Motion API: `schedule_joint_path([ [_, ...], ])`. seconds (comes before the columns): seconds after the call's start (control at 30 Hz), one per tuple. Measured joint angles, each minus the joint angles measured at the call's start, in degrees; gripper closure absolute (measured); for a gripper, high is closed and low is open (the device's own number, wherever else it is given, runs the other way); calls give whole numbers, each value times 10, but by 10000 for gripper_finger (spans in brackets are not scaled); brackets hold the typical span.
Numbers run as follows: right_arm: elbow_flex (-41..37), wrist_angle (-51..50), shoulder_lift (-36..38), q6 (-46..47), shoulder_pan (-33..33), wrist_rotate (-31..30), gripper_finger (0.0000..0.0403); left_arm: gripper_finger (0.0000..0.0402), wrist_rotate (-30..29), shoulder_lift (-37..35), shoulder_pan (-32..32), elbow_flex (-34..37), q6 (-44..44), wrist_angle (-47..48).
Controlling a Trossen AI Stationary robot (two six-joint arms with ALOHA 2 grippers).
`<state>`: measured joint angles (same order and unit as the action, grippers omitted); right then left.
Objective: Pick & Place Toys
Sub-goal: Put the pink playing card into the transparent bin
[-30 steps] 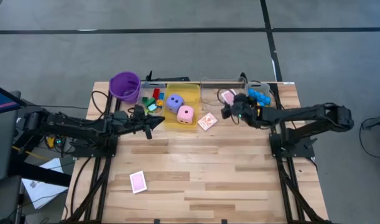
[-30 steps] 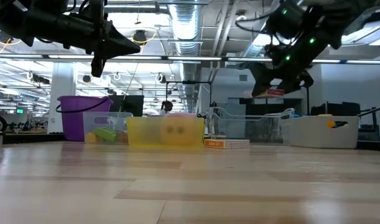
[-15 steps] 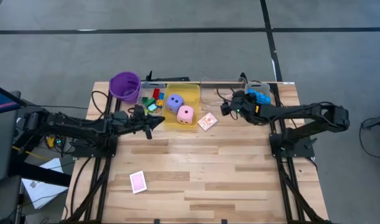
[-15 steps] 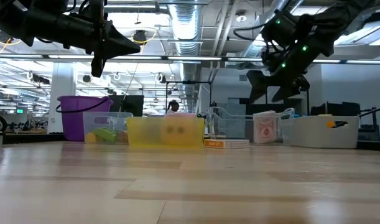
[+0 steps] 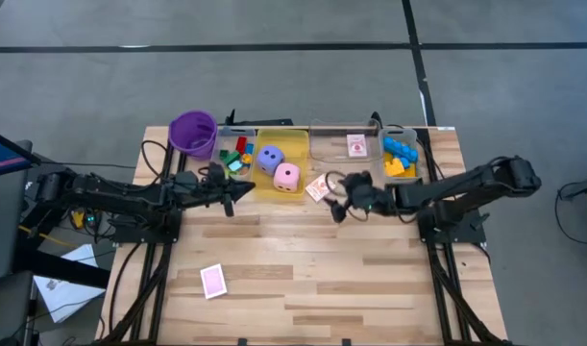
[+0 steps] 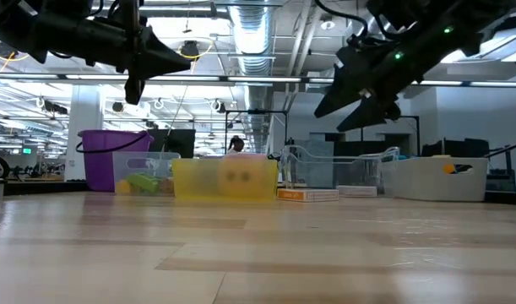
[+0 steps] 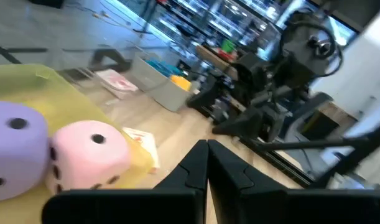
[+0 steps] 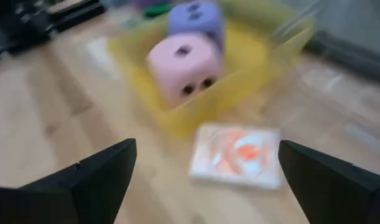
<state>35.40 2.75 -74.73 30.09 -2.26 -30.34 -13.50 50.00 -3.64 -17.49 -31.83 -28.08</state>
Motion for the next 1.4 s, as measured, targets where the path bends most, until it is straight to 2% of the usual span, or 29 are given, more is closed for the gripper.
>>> schedule_joint_path([
  [0.27, 0, 27, -79, 86, -88, -14, 18, 402, 91, 9, 19, 0, -1, 1],
  [0.47, 0, 125, -154, 87, -140, -14, 18, 402, 92, 14, 51, 0, 2, 1],
  [0.67, 0, 236, -221, 61, -149, -26, 17, 402, 91, 17, 54, 0, 5, -5],
  [0.73, 0, 263, -242, 60, -149, -19, 17, 402, 119, 19, 56, 0, 0, -3],
  [0.8, 1, 281, -258, 59, -149, -7, 17, 402, 176, 19, 68, 0, 0, -5],
  [0.87, 9, 284, -271, 57, -148, 4, 17, 402, 195, 19, 89, 0, 0, -3],
  [0.93, 18, 284, -282, 50, -146, 9, 17, 402, 174, 19, 113, -1, 24, 1],
  [1.0, 27, 286, -289, 43, -144, 21, 17, 402, 125, 19, 144, -12, 65, 43],
  [1.13, 45, 285, -297, 30, -137, 38, 17, 402, 4, 38, 205, -67, 137, 232],
  [1.2, 51, 286, -297, 24, -136, 49, 17, 402, -38, 64, 233, -105, 150, 327],
  [1.4, 54, 275, -297, 23, -134, 50, 17, 402, -46, 169, 306, -212, 128, 498],
])
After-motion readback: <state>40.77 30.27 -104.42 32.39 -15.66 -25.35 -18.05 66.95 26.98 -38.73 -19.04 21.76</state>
